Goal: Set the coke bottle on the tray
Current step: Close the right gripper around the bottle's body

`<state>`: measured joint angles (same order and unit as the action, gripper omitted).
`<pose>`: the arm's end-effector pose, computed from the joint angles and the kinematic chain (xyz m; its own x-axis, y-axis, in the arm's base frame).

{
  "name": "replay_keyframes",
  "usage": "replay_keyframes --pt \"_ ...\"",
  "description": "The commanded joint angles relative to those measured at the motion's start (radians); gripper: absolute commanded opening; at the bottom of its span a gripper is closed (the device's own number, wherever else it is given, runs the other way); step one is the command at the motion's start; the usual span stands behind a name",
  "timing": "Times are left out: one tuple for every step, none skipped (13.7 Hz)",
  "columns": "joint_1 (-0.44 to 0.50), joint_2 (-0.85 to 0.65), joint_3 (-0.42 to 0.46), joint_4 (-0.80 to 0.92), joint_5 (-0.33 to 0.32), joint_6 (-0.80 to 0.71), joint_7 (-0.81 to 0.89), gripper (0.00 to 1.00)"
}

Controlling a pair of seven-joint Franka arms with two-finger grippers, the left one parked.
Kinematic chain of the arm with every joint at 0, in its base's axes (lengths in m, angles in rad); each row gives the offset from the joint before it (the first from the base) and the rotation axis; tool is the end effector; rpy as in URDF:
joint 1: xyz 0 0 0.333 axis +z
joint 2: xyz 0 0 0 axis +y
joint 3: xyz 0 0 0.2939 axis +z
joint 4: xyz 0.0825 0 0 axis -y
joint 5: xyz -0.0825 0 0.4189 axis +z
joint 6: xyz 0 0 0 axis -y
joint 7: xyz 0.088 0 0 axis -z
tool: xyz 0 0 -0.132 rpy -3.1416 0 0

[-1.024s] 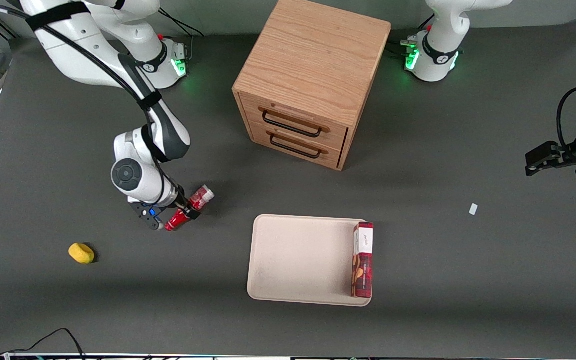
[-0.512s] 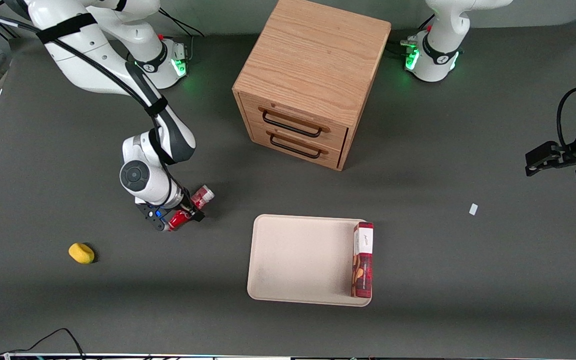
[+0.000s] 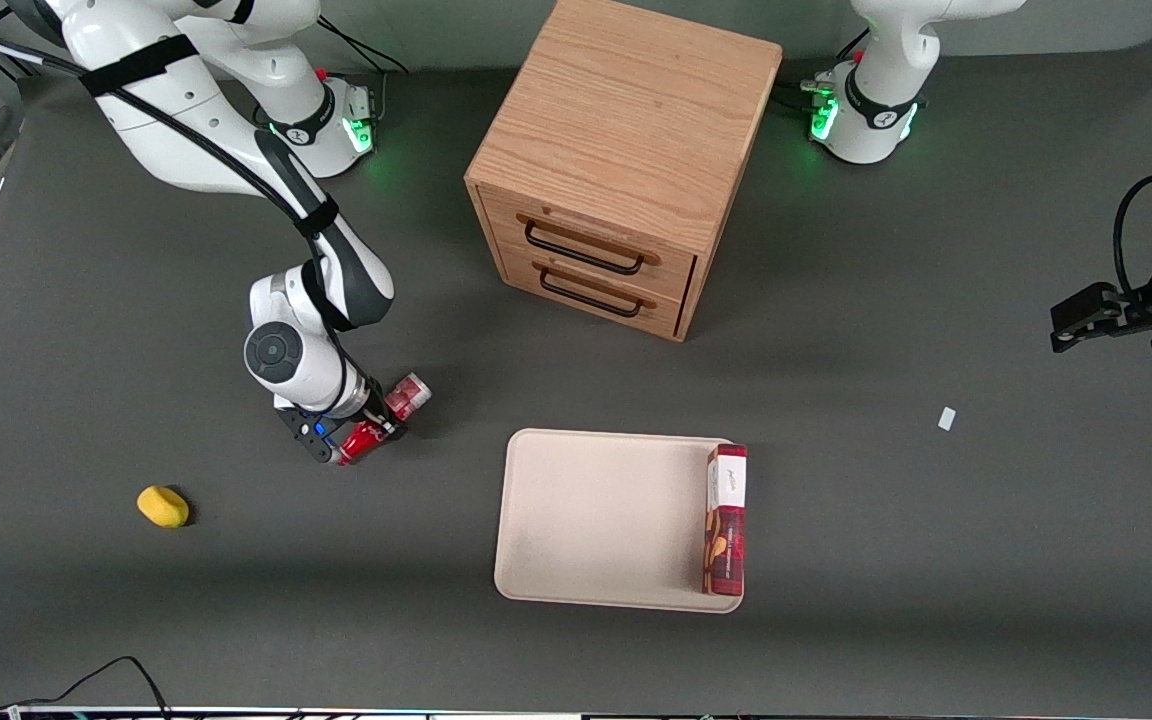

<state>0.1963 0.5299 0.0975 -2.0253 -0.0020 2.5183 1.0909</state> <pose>0.5771 0.1778 0.1080 0.6896 -0.7218 -0.0587 -0.7226 -0.6912 0.0086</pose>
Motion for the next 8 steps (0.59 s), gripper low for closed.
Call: replay_keyframes --pt "0.006 -0.017 -0.001 0.007 -0.009 0.007 0.015 0.15" --pt "0.006 -0.033 0.001 0.017 -0.009 -0.004 0.009 0.11" --pt "0.008 -0.051 0.004 0.043 -0.01 -0.051 0.006 0.07" --pt "0.008 -0.056 0.014 0.103 -0.01 -0.125 0.004 0.07" --pt "0.008 -0.057 0.028 0.17 -0.013 -0.207 0.003 0.07" --pt "0.012 -0.054 0.04 0.251 -0.027 -0.287 -0.024 0.07" --pt "0.017 -0.044 0.048 0.339 -0.032 -0.359 -0.046 0.07" --pt "0.021 -0.032 0.048 0.426 -0.03 -0.419 -0.067 0.07"
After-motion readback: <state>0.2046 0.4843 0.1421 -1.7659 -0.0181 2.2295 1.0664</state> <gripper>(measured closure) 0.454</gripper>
